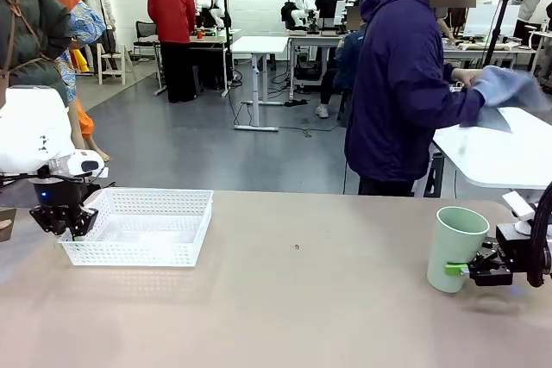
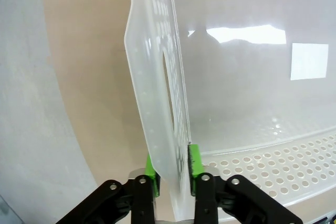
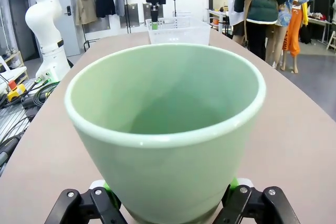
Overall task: Clean and organize the cups into the basket.
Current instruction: Pick up the Organizing basket and move it to the center of the table, then pick up the Reusable plastic cup from the right side of the table and place it inside the Organizing basket.
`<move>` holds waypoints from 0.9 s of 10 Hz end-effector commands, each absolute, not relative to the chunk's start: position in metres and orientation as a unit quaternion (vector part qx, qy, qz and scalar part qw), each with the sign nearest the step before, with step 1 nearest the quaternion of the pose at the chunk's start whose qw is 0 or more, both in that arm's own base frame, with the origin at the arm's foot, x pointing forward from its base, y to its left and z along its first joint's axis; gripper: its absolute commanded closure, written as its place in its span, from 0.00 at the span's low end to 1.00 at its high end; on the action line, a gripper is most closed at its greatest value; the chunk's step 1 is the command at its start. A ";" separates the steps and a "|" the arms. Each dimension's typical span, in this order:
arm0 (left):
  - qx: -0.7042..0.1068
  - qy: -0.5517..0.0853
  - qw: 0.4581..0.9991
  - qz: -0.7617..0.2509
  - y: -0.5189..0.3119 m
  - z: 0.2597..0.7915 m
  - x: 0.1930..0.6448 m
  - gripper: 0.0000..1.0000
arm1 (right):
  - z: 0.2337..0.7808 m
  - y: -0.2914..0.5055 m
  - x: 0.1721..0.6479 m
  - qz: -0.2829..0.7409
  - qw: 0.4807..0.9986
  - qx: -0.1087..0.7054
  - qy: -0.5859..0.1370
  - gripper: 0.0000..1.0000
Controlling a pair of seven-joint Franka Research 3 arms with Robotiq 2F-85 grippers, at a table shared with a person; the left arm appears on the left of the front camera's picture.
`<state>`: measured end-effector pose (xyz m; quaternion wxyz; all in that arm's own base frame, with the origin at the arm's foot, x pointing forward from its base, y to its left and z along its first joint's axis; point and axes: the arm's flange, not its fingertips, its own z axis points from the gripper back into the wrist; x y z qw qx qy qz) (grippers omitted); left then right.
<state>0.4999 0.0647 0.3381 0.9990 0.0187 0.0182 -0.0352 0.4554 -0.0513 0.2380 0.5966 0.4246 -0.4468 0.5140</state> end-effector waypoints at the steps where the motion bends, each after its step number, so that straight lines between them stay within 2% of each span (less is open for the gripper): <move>1: 0.011 0.024 0.999 -0.023 0.065 0.341 0.501 1.00 | 0.237 -0.054 0.456 0.522 0.589 0.420 -0.451 1.00; 2: 0.009 0.024 1.000 -0.018 0.065 0.342 0.502 1.00 | 0.237 -0.054 0.456 0.524 0.589 0.419 -0.451 0.76; 3: 0.008 0.026 0.999 -0.017 0.065 0.341 0.503 1.00 | 0.238 -0.055 0.456 0.525 0.587 0.419 -0.451 1.00; 5: 0.006 0.025 1.000 -0.007 0.064 0.341 0.504 1.00 | 0.242 -0.056 0.455 0.531 0.583 0.418 -0.451 1.00; 6: 0.003 0.024 1.000 -0.001 0.062 0.340 0.502 1.00 | 0.245 -0.054 0.455 0.524 0.590 0.414 -0.454 0.76; 7: 0.010 0.025 0.999 0.032 0.051 0.341 0.498 1.00 | 0.263 -0.052 0.449 0.510 0.592 0.438 -0.446 0.76; 9: 0.017 0.020 0.999 0.032 0.014 0.356 0.478 1.00 | 0.339 -0.051 0.435 0.508 0.584 0.421 -0.474 0.76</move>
